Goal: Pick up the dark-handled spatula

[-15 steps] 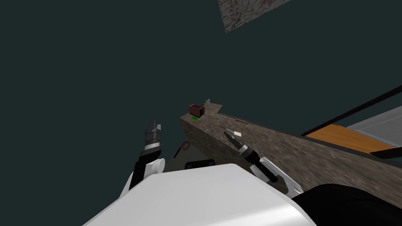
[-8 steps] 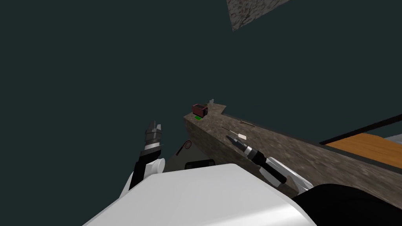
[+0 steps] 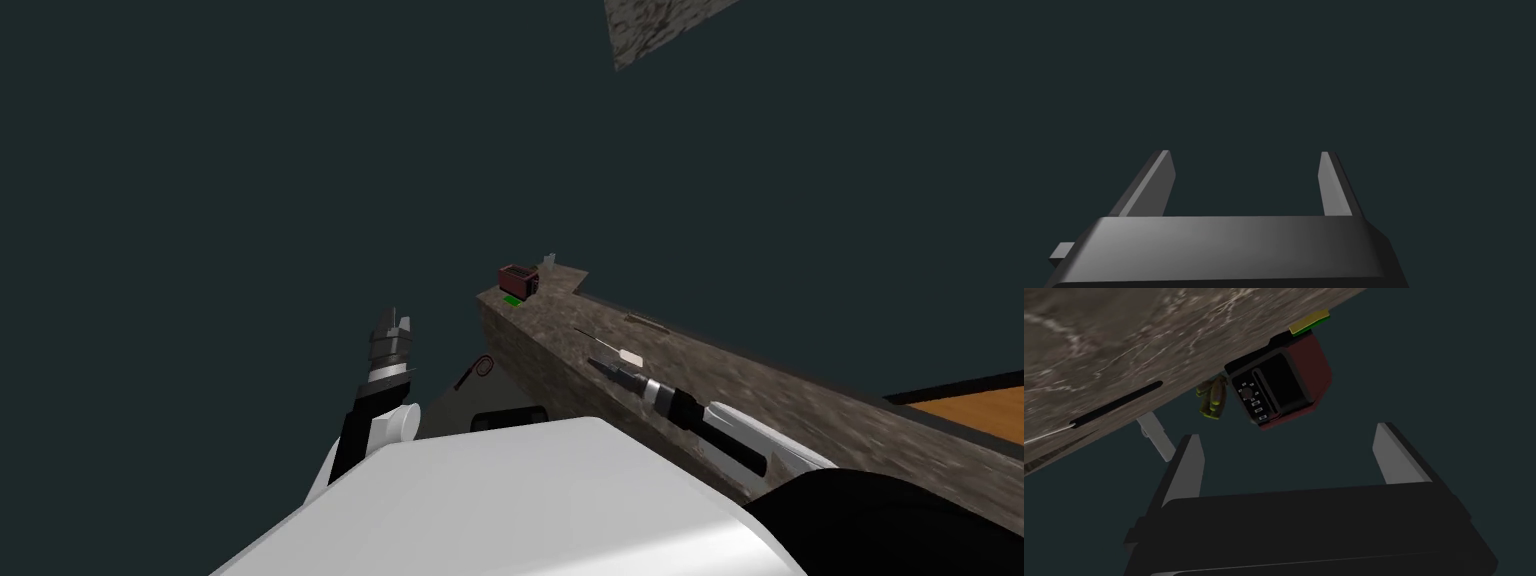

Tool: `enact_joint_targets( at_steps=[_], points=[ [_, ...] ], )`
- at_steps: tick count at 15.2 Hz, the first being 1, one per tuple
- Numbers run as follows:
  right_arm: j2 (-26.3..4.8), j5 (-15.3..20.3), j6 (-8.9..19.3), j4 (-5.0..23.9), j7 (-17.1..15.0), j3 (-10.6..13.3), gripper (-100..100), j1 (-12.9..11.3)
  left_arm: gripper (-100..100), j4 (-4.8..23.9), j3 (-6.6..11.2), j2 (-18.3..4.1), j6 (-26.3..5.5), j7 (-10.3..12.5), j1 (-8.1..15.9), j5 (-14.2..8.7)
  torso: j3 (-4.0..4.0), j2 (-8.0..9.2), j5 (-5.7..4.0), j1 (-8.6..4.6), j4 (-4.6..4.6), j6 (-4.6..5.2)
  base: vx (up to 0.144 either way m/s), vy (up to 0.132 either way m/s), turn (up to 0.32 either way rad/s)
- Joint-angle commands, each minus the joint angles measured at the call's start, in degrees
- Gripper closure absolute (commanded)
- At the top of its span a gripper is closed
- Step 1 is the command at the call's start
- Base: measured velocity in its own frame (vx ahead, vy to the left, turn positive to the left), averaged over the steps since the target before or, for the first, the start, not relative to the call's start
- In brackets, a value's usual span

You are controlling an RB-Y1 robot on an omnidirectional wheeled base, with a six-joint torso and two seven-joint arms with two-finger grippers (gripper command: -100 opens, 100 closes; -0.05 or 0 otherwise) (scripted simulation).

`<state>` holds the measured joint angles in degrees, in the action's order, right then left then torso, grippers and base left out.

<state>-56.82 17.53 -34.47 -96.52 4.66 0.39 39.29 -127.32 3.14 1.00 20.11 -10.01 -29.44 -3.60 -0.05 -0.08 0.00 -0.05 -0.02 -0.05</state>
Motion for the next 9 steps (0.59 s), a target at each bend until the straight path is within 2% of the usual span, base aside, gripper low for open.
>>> enact_joint_targets(
  at_steps=[1,2,3,4,5,6,7,8,9],
  points=[
    [-2.83,0.67,-0.39,1.50,0.04,0.00,-100,0.50,0,0.00,0.00,0.00,0.00,0.00,0.00,0.00,0.00,0.00,0.00,0.00,0.00,0.00,0.014,-0.002,0.195],
    [-2.83,0.67,-0.39,1.50,0.04,0.00,-100,0.50,0,0.00,0.00,0.00,0.00,0.00,0.00,0.00,-0.01,-0.01,0.00,0.00,-0.01,0.02,0.003,-0.001,0.040],
    [-4.86,1.49,-0.81,3.39,0.12,0.09,-100,1.09,0,0.00,0.01,0.00,0.00,0.00,-0.01,0.00,0.00,0.01,0.00,0.02,0.00,0.06,0.023,0.002,0.230],
    [-5.52,1.49,-0.81,3.39,0.12,0.09,-100,1.09,0,0.00,0.00,0.00,0.00,0.00,0.00,0.00,-0.02,-0.03,0.00,0.02,-0.01,-0.01,0.007,-0.012,0.185],
    [-7.08,2.31,-1.23,5.26,0.20,0.20,-100,1.69,0,0.00,0.00,0.00,0.00,0.00,-0.01,0.00,-0.02,-0.02,0.00,-0.01,-0.01,0.03,0.031,0.002,0.243],
    [-8.14,2.31,-1.23,5.26,0.20,0.20,-100,1.69,0,0.00,0.00,0.00,0.00,0.00,0.00,0.00,-0.04,-0.07,0.00,0.02,-0.01,0.00,0.017,-0.002,0.145],
    [-9.50,3.13,-1.65,7.08,0.27,0.35,-100,2.30,0,0.00,0.01,0.00,0.00,0.00,-0.01,0.00,-0.03,-0.05,0.01,0.01,-0.02,0.04,0.005,-0.007,0.120],
    [-10.66,3.13,-1.65,7.08,0.27,0.35,-100,2.30,0,0.00,0.00,0.00,0.00,0.00,-0.01,0.00,-0.02,-0.03,0.00,0.00,-0.01,0.03,0.019,-0.002,0.154],
    [-11.97,3.94,-2.06,8.87,0.33,0.54,-100,2.92,0,0.00,0.00,0.00,0.00,0.00,-0.01,0.00,-0.02,-0.04,0.01,0.02,-0.01,0.02,0.033,-0.001,0.236]
  ],
)
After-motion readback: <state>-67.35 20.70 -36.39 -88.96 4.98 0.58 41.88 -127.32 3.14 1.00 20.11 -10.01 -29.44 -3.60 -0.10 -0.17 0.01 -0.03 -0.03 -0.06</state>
